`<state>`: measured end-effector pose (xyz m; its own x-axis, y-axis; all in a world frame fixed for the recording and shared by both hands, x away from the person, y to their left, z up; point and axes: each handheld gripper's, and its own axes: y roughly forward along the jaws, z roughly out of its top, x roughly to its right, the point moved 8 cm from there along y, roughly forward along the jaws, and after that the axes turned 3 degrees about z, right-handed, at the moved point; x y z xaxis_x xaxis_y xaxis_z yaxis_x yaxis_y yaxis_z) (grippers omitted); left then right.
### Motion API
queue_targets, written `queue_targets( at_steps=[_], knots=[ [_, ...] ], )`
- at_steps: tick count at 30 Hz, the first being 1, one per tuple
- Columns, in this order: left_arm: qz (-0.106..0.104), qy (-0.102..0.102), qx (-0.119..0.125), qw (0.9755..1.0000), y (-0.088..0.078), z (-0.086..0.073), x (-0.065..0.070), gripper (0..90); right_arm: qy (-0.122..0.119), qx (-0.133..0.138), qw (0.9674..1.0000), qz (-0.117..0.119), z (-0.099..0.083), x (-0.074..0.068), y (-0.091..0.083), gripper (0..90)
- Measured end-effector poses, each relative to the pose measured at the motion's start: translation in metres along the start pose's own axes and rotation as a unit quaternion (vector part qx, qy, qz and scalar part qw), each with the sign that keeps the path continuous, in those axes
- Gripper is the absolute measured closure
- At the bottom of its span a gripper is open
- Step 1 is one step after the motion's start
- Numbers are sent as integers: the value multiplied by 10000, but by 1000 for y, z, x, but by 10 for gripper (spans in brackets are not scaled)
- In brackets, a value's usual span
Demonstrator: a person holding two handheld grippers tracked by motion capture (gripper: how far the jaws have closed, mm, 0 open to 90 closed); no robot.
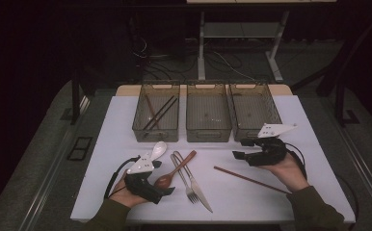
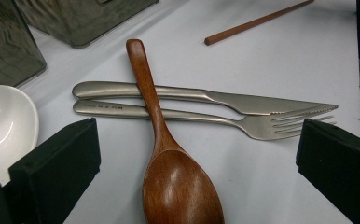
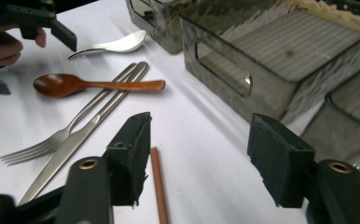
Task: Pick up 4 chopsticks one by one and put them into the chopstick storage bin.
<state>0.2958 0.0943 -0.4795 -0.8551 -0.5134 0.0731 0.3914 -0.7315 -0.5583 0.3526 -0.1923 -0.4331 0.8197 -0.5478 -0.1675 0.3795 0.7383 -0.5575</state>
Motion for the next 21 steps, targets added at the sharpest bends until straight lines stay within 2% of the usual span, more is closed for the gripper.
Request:
queue_targets(
  at_steps=[3, 10, 13, 16, 21],
  knots=[
    [0, 9, 3, 10000, 0, 0, 0, 0, -53, -134, 9999, 38, -11, -2, -4, 451],
    [6, 3, -1, 10000, 0, 0, 0, 0, -123, -413, 9990, 138, -35, -5, -11, 599],
    [6, 16, -14, 10000, 0, 0, 0, 0, -112, -548, 9980, 280, -46, -6, -14, 655],
    [5, 21, -16, 10000, 0, 0, 0, 0, -181, -786, 9964, 275, -59, -7, -17, 683],
    [4, 23, -18, 10000, 0, 0, 0, 0, -235, -962, 9947, 279, -72, -6, -21, 742]
  ],
)
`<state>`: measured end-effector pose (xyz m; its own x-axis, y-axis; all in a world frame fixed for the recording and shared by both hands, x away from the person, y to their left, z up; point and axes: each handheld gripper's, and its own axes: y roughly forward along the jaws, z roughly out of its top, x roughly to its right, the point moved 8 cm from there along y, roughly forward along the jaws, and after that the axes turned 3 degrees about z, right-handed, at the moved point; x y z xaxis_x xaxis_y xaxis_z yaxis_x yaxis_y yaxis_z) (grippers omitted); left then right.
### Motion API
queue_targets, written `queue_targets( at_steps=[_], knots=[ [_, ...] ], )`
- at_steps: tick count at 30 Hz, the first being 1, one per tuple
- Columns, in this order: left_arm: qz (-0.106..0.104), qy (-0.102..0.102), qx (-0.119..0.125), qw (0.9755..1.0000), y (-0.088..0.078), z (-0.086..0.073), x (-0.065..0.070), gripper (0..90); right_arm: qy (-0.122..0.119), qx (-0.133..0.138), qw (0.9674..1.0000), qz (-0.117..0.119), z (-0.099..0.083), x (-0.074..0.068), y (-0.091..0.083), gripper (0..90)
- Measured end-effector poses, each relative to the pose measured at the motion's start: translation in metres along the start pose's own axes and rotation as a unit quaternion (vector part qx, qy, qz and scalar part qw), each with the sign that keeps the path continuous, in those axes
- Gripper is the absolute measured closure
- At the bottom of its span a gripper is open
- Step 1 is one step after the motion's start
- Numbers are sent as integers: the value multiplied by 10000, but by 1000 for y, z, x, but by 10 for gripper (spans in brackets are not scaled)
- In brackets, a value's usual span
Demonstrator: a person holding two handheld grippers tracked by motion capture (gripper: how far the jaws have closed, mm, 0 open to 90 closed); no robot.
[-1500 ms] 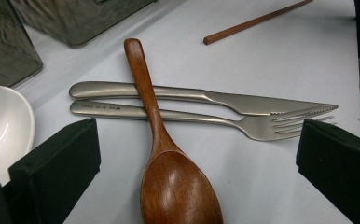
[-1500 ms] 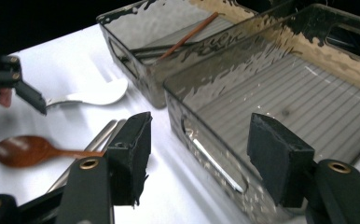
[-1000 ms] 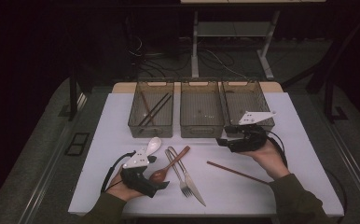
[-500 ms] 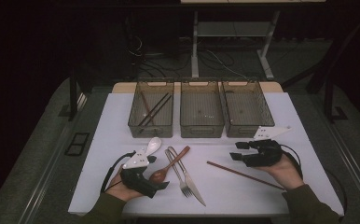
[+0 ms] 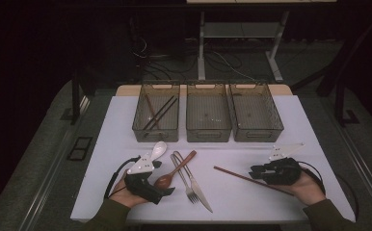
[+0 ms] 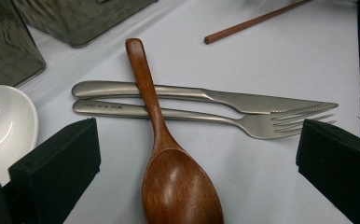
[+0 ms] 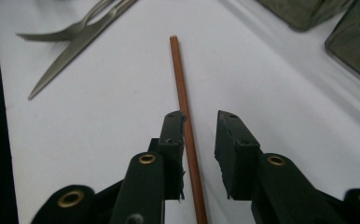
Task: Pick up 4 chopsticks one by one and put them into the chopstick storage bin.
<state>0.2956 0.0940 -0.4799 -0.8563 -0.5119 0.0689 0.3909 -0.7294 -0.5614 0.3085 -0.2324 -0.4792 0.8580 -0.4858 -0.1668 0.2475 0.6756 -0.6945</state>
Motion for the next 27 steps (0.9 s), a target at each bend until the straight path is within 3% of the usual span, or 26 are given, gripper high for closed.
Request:
queue_targets(
  at_steps=[12, 19, 27],
  knots=[
    [-6, 20, -14, 10000, 0, 0, 0, 0, -171, -561, 9983, 48, -16, 1, 12, 790],
    [-5, 26, -24, 10000, 0, 0, 0, 0, -269, -732, 9970, 29, -20, -1, 16, 827],
    [-1, 25, -31, 10000, 1, 0, 1, 0, -335, -740, 9967, 7, -20, -1, 16, 832]
  ],
)
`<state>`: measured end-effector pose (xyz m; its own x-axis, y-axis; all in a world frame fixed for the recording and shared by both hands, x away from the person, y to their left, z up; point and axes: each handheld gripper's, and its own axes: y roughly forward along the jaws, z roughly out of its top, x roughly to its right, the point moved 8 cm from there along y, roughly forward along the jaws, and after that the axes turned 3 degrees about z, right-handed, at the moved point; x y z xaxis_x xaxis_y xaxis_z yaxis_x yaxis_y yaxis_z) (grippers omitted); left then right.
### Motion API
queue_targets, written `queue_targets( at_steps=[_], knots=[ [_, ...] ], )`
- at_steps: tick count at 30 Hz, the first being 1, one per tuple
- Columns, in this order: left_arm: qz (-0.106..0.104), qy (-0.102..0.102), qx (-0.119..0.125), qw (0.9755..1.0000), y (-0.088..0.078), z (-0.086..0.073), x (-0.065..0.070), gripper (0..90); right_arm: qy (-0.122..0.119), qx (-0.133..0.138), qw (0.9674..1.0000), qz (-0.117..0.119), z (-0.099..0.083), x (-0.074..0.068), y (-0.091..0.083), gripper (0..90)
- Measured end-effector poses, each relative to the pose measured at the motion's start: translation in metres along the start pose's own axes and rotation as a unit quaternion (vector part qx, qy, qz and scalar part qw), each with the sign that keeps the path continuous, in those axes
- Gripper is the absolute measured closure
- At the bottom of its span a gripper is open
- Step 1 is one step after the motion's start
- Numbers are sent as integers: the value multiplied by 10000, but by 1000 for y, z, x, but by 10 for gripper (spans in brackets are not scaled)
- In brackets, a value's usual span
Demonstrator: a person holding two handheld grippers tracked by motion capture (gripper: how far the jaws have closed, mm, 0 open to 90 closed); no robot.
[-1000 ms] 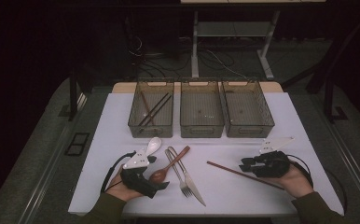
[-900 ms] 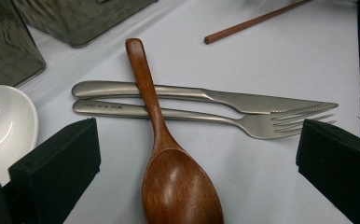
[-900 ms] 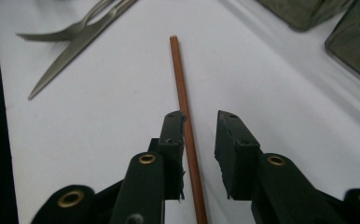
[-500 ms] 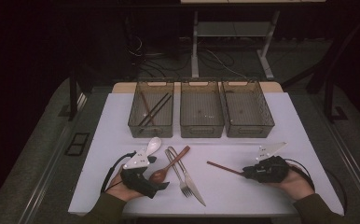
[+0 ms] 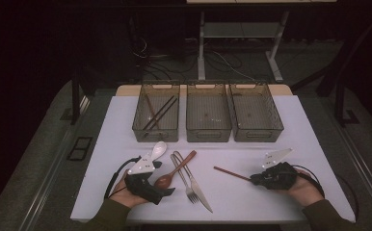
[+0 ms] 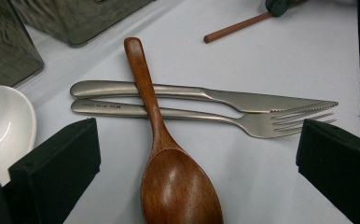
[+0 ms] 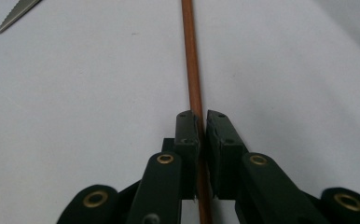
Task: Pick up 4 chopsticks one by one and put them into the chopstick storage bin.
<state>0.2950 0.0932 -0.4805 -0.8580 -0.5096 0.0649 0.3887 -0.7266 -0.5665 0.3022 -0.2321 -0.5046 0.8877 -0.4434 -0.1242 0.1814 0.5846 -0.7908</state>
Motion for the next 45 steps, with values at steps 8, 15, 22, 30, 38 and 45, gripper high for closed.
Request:
queue_targets(
  at_steps=[8, 15, 22, 30, 38, 45],
  knots=[
    [-2, -2, 0, 10000, 0, 0, 0, 0, 121, 20, 9998, 157, 0, 3, 0, 849],
    [-2, 9, 1, 10000, -1, 0, 0, 0, 158, 106, 9997, 125, 3, 4, -3, 849],
    [5, 7, 0, 10000, 0, 0, 0, 0, 186, 214, 9995, 163, 6, 5, -9, 850],
    [11, 14, 6, 10000, 0, 0, 0, 0, 236, 466, 9984, 205, 12, 5, -15, 850],
    [11, 15, -10, 10000, 0, 0, 0, 0, 262, 655, 9973, 194, 19, 5, -22, 849],
    [5, 14, -5, 10000, 0, 0, 0, 0, 277, 810, 9962, 171, 28, 4, -25, 849]
  ],
)
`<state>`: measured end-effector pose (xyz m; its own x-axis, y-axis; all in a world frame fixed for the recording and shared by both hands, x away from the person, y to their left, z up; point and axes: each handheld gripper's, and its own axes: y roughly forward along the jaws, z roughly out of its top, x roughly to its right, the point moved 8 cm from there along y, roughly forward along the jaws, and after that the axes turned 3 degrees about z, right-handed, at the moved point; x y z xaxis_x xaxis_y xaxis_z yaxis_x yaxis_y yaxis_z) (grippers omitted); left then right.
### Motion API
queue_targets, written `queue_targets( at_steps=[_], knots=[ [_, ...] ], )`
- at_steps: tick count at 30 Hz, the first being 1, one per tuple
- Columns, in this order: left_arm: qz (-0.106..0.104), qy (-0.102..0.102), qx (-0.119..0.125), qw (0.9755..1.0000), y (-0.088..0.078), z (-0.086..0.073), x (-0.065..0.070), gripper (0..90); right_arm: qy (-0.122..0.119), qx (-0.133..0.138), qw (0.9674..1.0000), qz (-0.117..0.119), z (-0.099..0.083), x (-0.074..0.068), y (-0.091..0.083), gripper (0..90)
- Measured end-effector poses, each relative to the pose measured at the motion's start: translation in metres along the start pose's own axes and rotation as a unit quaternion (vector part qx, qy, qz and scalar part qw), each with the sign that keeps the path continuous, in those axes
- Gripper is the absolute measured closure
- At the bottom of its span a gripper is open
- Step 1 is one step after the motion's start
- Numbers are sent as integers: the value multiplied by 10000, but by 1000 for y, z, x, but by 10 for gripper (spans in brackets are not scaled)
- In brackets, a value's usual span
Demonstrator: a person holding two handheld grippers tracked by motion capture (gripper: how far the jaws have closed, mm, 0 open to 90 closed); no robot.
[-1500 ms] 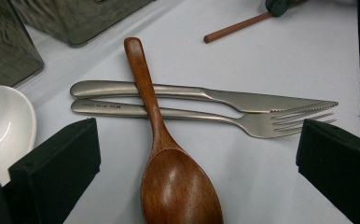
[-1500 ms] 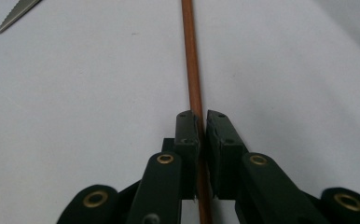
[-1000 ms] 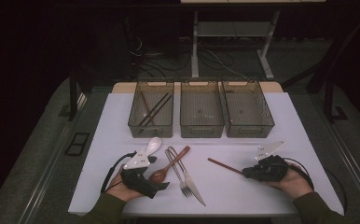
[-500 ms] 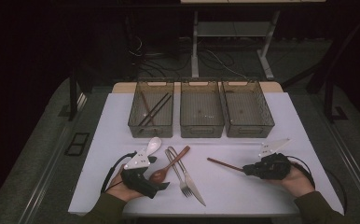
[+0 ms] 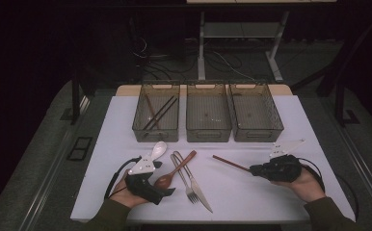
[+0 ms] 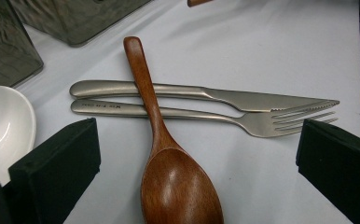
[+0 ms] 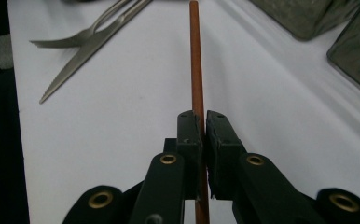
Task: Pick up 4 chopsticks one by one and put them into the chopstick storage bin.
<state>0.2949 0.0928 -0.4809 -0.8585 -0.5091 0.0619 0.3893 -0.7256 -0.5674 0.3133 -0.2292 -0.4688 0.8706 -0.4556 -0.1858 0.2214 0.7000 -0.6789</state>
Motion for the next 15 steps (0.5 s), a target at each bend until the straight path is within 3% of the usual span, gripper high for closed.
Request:
queue_targets(
  at_steps=[15],
  knots=[
    [4, -4, -2, 10000, 0, 0, 0, 0, -3, 237, 9997, -12, 32, -4, 12, 848]
  ],
)
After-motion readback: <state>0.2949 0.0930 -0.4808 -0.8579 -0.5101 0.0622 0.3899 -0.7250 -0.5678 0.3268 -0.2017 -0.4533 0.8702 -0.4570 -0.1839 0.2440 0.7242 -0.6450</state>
